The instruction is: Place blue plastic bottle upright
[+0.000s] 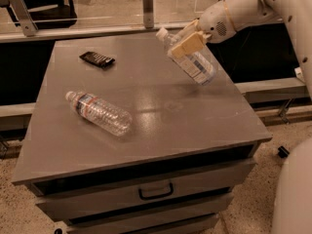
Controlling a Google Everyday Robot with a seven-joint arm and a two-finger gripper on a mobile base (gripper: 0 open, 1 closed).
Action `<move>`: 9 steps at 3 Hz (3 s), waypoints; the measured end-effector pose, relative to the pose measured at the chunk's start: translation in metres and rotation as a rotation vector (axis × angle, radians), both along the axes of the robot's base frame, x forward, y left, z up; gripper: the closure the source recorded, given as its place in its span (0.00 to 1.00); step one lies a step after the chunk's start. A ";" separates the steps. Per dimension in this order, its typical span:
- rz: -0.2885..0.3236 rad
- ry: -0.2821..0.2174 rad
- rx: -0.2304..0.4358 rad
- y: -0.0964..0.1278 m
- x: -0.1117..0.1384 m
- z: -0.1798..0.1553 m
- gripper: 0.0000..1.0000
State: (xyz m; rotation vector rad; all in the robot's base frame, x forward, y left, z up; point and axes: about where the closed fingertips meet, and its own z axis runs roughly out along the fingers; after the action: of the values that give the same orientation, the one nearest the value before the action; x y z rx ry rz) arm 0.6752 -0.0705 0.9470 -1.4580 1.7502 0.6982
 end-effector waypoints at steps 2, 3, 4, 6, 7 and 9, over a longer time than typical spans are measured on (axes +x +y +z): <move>0.012 0.008 0.073 -0.001 -0.008 0.013 1.00; 0.029 -0.005 0.231 -0.002 -0.008 0.023 1.00; 0.061 -0.037 0.535 -0.009 -0.008 0.037 1.00; 0.130 -0.122 0.801 -0.013 -0.018 0.063 1.00; 0.116 -0.124 0.751 -0.019 -0.017 0.057 1.00; 0.062 -0.143 0.787 -0.049 -0.021 0.033 0.78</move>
Offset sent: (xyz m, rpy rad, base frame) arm -0.0098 -0.0065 0.0148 0.0793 0.0057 0.0071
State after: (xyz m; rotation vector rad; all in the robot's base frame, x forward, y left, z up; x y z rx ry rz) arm 0.6541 -0.1192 0.9802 -0.9769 1.1155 1.1222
